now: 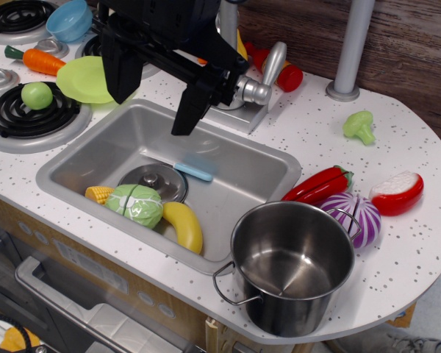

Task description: Put broccoli in pot or pan

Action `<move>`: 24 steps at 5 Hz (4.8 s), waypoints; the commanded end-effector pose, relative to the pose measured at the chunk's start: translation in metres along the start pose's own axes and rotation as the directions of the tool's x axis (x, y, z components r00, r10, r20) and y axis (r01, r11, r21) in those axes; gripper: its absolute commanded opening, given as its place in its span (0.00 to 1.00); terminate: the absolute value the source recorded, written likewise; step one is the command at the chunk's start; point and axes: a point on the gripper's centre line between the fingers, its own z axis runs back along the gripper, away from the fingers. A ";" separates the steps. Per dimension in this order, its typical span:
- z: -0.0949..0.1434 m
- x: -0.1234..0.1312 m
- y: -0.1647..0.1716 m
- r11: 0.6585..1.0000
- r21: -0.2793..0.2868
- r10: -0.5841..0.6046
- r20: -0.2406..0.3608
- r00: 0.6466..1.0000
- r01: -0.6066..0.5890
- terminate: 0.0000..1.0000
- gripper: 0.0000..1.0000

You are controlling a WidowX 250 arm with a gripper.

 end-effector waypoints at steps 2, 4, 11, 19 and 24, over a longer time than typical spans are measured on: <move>0.001 0.001 0.001 1.000 0.000 0.016 0.024 1.000 -0.016 0.00 1.00; -0.020 0.096 -0.055 0.998 -0.016 0.061 0.077 0.995 -0.060 0.00 1.00; -0.070 0.238 -0.140 0.964 -0.211 -0.075 0.372 0.925 0.163 0.00 1.00; -0.108 0.263 -0.141 0.915 -0.298 -0.128 0.420 0.898 0.270 0.00 0.00; -0.059 0.241 -0.131 0.979 -0.148 -0.081 0.344 0.936 0.139 0.00 0.00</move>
